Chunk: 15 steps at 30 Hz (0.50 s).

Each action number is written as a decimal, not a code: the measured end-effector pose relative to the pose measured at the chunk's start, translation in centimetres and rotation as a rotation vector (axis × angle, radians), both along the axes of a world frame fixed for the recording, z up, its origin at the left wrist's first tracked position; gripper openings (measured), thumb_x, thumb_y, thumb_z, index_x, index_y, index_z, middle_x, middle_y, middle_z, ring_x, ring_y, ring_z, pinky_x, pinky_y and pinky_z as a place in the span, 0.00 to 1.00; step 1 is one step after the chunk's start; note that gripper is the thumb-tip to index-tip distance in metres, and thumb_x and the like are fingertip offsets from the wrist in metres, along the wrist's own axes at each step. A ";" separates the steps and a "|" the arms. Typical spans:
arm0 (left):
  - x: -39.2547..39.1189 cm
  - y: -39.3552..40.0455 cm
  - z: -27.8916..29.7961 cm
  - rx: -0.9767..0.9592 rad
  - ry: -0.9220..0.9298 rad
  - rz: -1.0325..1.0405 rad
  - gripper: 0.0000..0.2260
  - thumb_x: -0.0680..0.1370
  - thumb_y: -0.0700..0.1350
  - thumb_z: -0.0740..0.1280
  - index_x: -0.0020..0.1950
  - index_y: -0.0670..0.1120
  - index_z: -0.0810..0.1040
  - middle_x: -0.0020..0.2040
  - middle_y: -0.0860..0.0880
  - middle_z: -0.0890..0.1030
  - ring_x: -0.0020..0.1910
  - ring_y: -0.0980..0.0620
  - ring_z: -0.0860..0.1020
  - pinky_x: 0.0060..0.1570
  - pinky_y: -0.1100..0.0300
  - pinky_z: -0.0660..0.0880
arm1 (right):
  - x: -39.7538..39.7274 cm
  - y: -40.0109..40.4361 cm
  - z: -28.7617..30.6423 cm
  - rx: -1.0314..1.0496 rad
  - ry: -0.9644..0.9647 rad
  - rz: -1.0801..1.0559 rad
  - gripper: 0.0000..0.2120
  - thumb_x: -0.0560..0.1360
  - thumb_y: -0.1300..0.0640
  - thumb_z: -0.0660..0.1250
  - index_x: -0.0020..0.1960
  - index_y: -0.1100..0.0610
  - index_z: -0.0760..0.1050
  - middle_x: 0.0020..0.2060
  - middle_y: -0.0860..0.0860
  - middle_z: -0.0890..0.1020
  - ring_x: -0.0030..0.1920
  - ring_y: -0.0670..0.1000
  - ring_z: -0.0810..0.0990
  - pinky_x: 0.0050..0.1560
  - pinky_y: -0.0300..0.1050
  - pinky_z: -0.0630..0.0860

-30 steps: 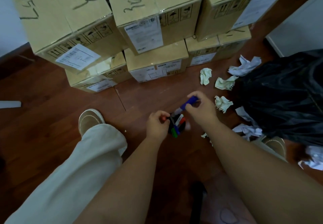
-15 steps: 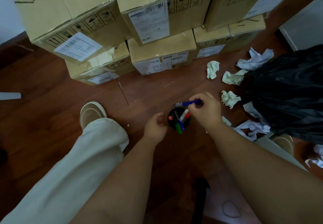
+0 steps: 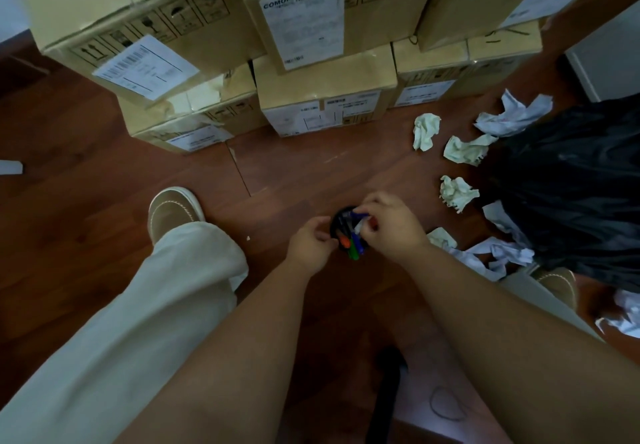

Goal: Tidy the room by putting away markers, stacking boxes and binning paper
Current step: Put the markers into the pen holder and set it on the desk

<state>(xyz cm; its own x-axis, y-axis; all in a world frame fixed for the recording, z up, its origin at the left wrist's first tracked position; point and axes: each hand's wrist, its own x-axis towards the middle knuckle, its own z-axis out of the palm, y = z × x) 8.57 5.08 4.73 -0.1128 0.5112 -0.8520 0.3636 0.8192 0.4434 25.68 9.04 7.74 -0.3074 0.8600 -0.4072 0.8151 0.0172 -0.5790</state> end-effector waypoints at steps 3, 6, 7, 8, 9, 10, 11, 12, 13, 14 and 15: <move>0.0 0.0 -0.2 0.005 -0.012 -0.008 0.19 0.76 0.41 0.69 0.66 0.54 0.73 0.47 0.47 0.81 0.49 0.45 0.81 0.54 0.44 0.79 | 0.1 -0.5 -0.4 -0.022 -0.053 -0.070 0.18 0.75 0.47 0.63 0.62 0.48 0.79 0.65 0.46 0.76 0.65 0.52 0.69 0.64 0.50 0.66; -0.1 0.4 0.3 -0.019 -0.024 -0.006 0.18 0.78 0.41 0.67 0.68 0.52 0.73 0.49 0.46 0.82 0.51 0.46 0.81 0.57 0.45 0.78 | 0.1 0.4 -0.8 -0.227 0.079 -0.571 0.19 0.80 0.51 0.60 0.70 0.52 0.72 0.68 0.53 0.72 0.69 0.56 0.68 0.67 0.50 0.65; -0.2 0.6 0.6 -0.028 -0.036 0.002 0.18 0.79 0.40 0.65 0.68 0.51 0.73 0.49 0.46 0.82 0.51 0.46 0.81 0.57 0.47 0.78 | 0.2 0.8 -0.9 -0.403 0.165 -0.748 0.20 0.81 0.50 0.59 0.71 0.53 0.70 0.69 0.54 0.72 0.69 0.56 0.69 0.68 0.51 0.66; -0.2 0.9 0.6 -0.041 -0.053 0.015 0.17 0.80 0.38 0.63 0.68 0.50 0.73 0.49 0.46 0.81 0.50 0.47 0.80 0.56 0.49 0.78 | 0.2 1.1 -1.0 -0.589 0.233 -0.869 0.20 0.81 0.48 0.57 0.71 0.54 0.69 0.68 0.55 0.73 0.68 0.57 0.70 0.67 0.51 0.67; -0.2 1.2 0.8 -0.062 -0.074 0.029 0.17 0.80 0.36 0.62 0.68 0.48 0.73 0.48 0.46 0.80 0.49 0.48 0.79 0.52 0.53 0.78 | 0.2 1.3 -0.9 -0.750 0.272 -0.908 0.21 0.82 0.46 0.56 0.71 0.54 0.70 0.65 0.55 0.74 0.66 0.57 0.73 0.66 0.53 0.69; -0.2 1.4 1.0 -0.082 -0.094 0.048 0.18 0.80 0.34 0.61 0.68 0.47 0.73 0.47 0.46 0.79 0.47 0.49 0.78 0.47 0.57 0.77 | 0.2 1.2 -0.8 -0.859 0.291 -0.888 0.22 0.82 0.43 0.54 0.69 0.54 0.71 0.61 0.55 0.76 0.63 0.57 0.75 0.63 0.53 0.70; -0.2 1.6 1.1 -0.098 -0.103 0.061 0.18 0.79 0.33 0.61 0.68 0.46 0.73 0.45 0.46 0.78 0.46 0.49 0.77 0.43 0.60 0.75 | 0.2 1.0 -0.7 -0.913 0.311 -0.873 0.21 0.82 0.42 0.53 0.66 0.53 0.73 0.59 0.54 0.76 0.59 0.57 0.76 0.61 0.54 0.72; -0.2 1.7 1.2 -0.110 -0.111 0.074 0.19 0.79 0.32 0.60 0.68 0.46 0.73 0.44 0.46 0.78 0.44 0.50 0.77 0.42 0.61 0.75 | 0.2 0.9 -0.9 -0.928 0.336 -0.884 0.21 0.82 0.42 0.52 0.63 0.52 0.74 0.58 0.54 0.77 0.57 0.57 0.77 0.60 0.53 0.73; -0.1 1.9 1.5 -0.118 -0.116 0.080 0.19 0.79 0.32 0.60 0.67 0.45 0.74 0.43 0.47 0.78 0.43 0.50 0.76 0.41 0.60 0.74 | 0.2 0.7 -1.1 -0.933 0.356 -0.915 0.20 0.82 0.42 0.53 0.61 0.52 0.75 0.59 0.55 0.78 0.56 0.57 0.77 0.58 0.53 0.74; -0.1 2.0 1.7 -0.123 -0.123 0.089 0.20 0.78 0.31 0.59 0.67 0.45 0.74 0.42 0.47 0.77 0.42 0.51 0.76 0.41 0.60 0.74 | 0.1 0.7 -1.2 -0.936 0.364 -0.947 0.20 0.82 0.42 0.53 0.61 0.52 0.76 0.59 0.55 0.78 0.56 0.57 0.77 0.57 0.52 0.75; -0.1 2.1 1.9 -0.126 -0.133 0.102 0.20 0.78 0.30 0.58 0.67 0.44 0.74 0.42 0.47 0.77 0.41 0.51 0.75 0.41 0.60 0.74 | 0.0 0.7 -1.2 -0.934 0.361 -0.966 0.19 0.82 0.42 0.53 0.60 0.52 0.76 0.59 0.55 0.79 0.56 0.57 0.77 0.55 0.52 0.75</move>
